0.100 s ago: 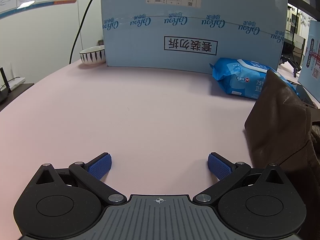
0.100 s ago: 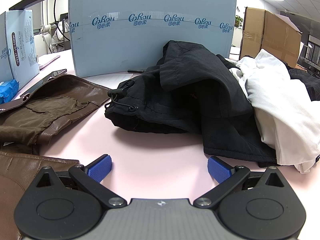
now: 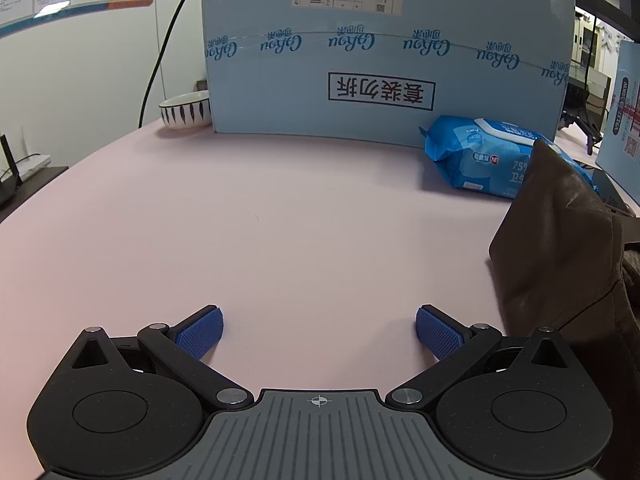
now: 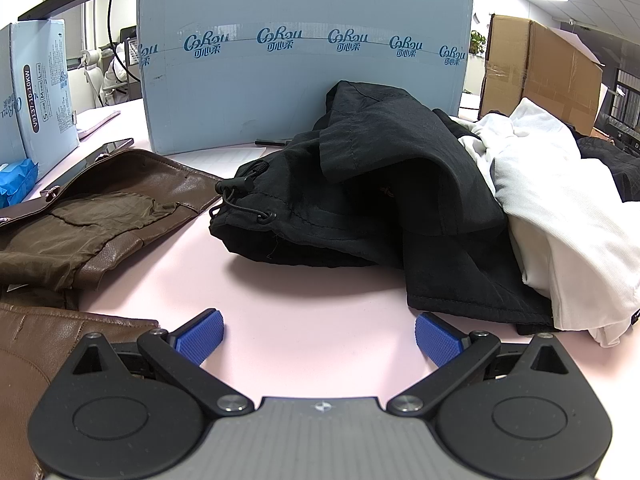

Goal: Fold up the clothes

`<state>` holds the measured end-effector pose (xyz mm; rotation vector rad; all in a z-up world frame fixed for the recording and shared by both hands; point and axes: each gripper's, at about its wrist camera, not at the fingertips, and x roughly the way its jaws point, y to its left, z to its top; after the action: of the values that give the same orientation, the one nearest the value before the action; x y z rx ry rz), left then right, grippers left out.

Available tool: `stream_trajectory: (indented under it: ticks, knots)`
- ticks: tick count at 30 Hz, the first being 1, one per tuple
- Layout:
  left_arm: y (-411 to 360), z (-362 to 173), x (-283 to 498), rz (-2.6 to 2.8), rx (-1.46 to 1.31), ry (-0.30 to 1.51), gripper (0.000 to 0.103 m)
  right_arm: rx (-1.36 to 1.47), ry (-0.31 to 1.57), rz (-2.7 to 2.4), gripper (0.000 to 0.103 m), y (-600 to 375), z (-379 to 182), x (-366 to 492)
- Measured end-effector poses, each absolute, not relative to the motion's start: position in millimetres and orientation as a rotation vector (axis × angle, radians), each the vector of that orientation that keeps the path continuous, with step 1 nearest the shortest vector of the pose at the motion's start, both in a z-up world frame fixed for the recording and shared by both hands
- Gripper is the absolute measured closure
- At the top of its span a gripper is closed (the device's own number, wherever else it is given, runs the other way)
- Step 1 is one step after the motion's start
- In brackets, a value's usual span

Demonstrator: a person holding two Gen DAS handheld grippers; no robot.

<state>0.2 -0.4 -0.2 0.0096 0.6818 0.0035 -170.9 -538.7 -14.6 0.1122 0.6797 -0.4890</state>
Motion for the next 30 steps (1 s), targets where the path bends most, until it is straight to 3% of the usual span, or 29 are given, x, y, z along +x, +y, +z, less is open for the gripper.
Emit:
stream_trajectory:
  ticks: [30]
  knots:
    - [-0.6,-2.2,-1.5,0.005,0.010,0.676,0.000,0.104,0.678,-0.496,0.000,-536.8,-14.9,-173.0]
